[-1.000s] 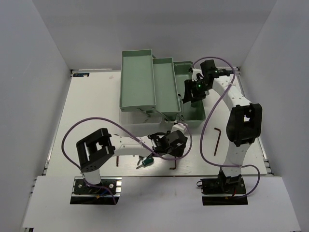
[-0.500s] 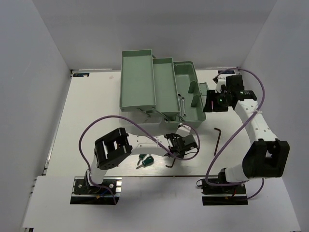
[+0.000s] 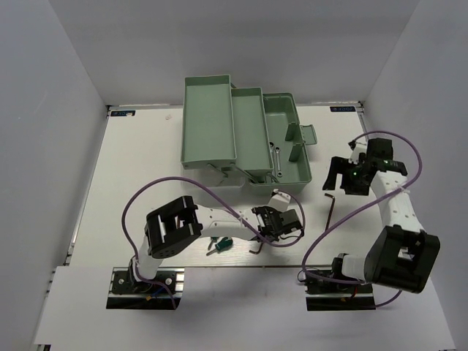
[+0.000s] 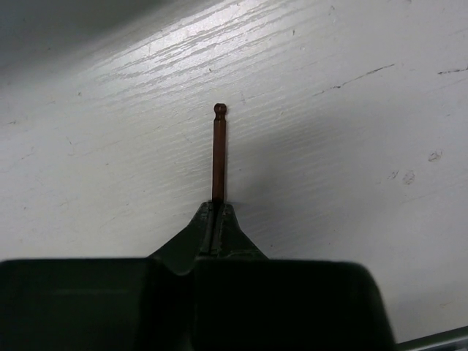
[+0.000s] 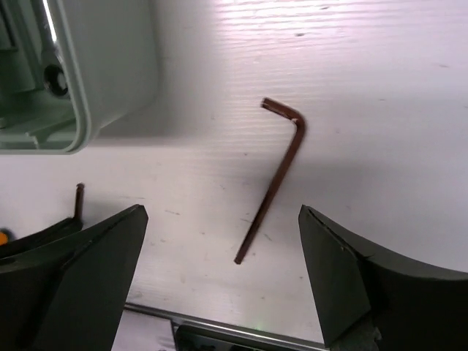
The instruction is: Sort the tools into containers
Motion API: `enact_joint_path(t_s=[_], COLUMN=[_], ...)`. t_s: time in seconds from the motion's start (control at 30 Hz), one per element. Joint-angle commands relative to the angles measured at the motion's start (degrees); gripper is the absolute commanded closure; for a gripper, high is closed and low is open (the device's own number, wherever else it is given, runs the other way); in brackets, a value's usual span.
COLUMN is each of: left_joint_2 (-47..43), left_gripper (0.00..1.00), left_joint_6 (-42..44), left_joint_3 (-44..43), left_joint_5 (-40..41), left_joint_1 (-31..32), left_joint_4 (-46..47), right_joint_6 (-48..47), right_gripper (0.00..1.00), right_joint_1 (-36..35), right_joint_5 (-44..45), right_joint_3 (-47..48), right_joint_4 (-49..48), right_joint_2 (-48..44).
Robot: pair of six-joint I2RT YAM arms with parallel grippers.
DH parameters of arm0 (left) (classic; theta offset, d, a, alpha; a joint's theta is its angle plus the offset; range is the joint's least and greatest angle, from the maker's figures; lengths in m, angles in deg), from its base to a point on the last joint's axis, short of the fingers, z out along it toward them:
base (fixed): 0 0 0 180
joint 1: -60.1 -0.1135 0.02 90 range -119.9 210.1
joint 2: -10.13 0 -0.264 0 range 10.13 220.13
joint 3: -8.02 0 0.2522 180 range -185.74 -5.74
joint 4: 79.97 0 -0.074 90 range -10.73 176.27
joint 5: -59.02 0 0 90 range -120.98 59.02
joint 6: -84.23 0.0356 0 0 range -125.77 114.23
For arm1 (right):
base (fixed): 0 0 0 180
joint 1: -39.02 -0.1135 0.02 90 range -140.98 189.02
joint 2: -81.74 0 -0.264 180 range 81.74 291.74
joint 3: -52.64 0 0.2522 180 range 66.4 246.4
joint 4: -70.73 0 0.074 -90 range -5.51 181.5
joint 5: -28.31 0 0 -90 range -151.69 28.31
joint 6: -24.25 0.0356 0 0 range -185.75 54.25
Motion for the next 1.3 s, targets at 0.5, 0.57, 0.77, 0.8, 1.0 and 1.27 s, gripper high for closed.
enact_joint_path(t_s=[0.5, 0.57, 0.77, 0.8, 1.0, 1.27], left_joint_2=[-17.02, -18.08, -19.84, -19.05, -13.78, 0.28], left_gripper=[1.00, 1.00, 1.00, 1.00, 1.00, 1.00], left_joint_6=[15.09, 17.37, 24.05, 26.24, 34.06, 36.89], left_joint_3=[-12.37, -14.22, -16.77, -17.55, -24.13, -39.52], left_joint_5=[4.44, 7.25, 13.31, 15.33, 16.14, 12.19], left_joint_1=[-1.41, -2.81, -7.30, -8.09, -15.47, -24.87], left_joint_4=[-3.70, -4.22, 1.39, 3.66, 11.68, 8.44], right_joint_6=[-5.65, -6.88, -7.94, -8.03, -8.38, -8.56], right_gripper=[0.15, 0.20, 0.27, 0.28, 0.30, 0.31], right_joint_1=[6.35, 6.96, 7.14, 7.23, 7.14, 6.70], right_joint_5=[-1.13, -3.68, -6.15, -6.33, -8.18, -7.92], right_joint_3=[-11.73, -12.08, -12.08, -12.00, -11.91, -11.82], right_joint_4=[-5.32, -5.14, -4.27, -3.92, -3.65, -4.35], right_joint_2=[-1.90, -2.69, -0.94, -0.07, 1.26, 3.80])
